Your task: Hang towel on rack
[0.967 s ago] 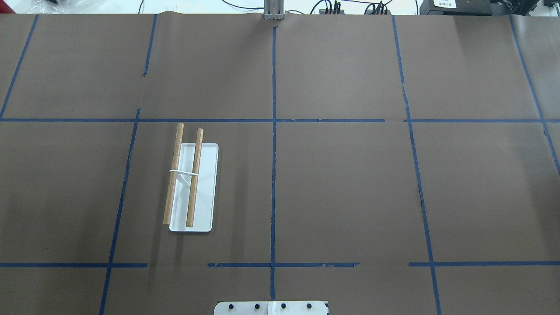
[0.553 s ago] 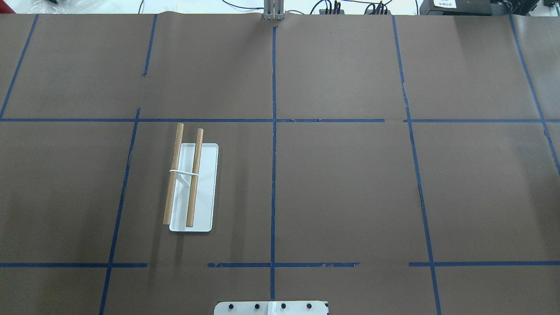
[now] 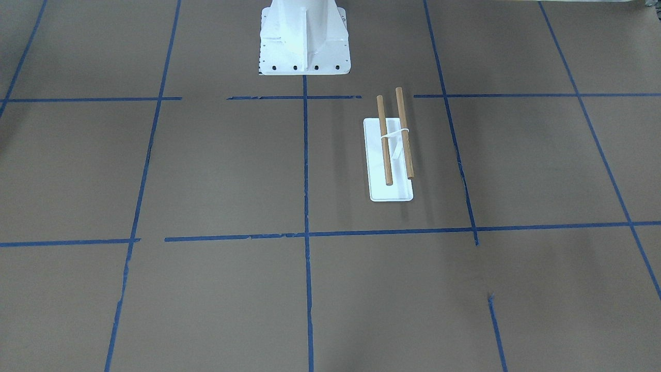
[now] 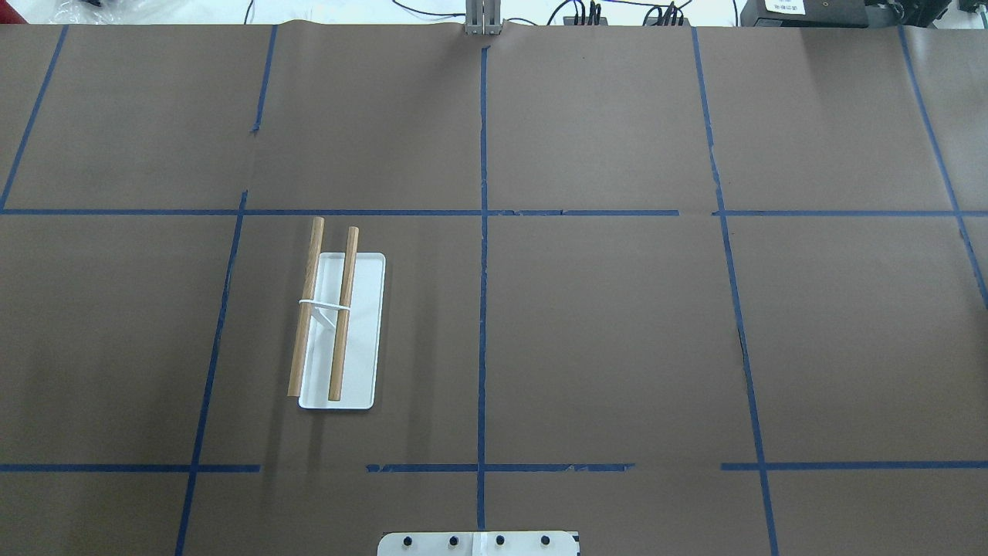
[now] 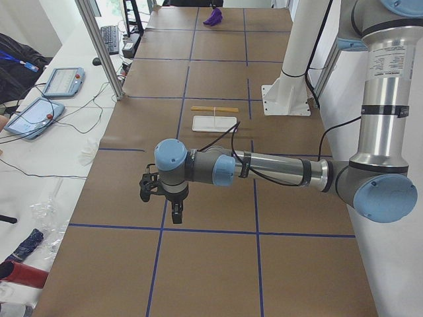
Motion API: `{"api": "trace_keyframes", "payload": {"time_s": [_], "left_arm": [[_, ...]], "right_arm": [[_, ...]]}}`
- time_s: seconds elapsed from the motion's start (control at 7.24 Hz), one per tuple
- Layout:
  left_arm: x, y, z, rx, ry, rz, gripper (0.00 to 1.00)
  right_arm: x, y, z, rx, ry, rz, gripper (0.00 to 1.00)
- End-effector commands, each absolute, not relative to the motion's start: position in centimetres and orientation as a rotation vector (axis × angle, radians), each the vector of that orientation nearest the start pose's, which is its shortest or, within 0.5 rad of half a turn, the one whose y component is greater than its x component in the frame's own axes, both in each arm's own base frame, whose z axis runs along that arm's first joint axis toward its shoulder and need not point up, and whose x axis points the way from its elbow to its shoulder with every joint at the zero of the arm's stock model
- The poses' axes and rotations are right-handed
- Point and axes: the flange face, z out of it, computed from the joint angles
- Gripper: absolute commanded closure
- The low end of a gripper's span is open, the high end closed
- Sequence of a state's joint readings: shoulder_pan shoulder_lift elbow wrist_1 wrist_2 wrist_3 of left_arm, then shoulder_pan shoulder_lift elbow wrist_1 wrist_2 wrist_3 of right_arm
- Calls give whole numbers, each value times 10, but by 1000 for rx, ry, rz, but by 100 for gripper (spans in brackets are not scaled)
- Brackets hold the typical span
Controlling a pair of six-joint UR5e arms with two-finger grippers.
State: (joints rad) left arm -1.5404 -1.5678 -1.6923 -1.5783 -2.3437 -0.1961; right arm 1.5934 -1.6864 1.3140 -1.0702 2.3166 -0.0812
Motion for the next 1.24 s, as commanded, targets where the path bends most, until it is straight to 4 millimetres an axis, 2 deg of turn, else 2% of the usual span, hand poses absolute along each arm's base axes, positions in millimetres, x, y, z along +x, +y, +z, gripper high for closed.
{"api": "trace_keyframes", "payload": {"time_s": [0.0,0.28,0.41,0.55,0.69,0.83,1.11], "left_arm": [[-49,-497,589,49,781,-103,0],[-49,-497,587,54,783,-101,0],[-49,-497,585,58,783,-99,0],[-50,-497,579,69,783,-97,0],[-49,-497,577,71,783,-95,0],[-49,-497,574,76,785,-93,0],[-49,-503,558,130,791,-73,0]], "right_arm": [[64,-398,840,202,-714,-152,0],[58,-389,847,172,-725,-150,0],[47,-393,845,163,-733,-167,41],[47,-392,845,170,-734,-175,99],[46,-398,841,182,-734,-190,100],[45,-411,823,221,-734,-205,100],[48,-447,743,373,-746,-242,100]]}}
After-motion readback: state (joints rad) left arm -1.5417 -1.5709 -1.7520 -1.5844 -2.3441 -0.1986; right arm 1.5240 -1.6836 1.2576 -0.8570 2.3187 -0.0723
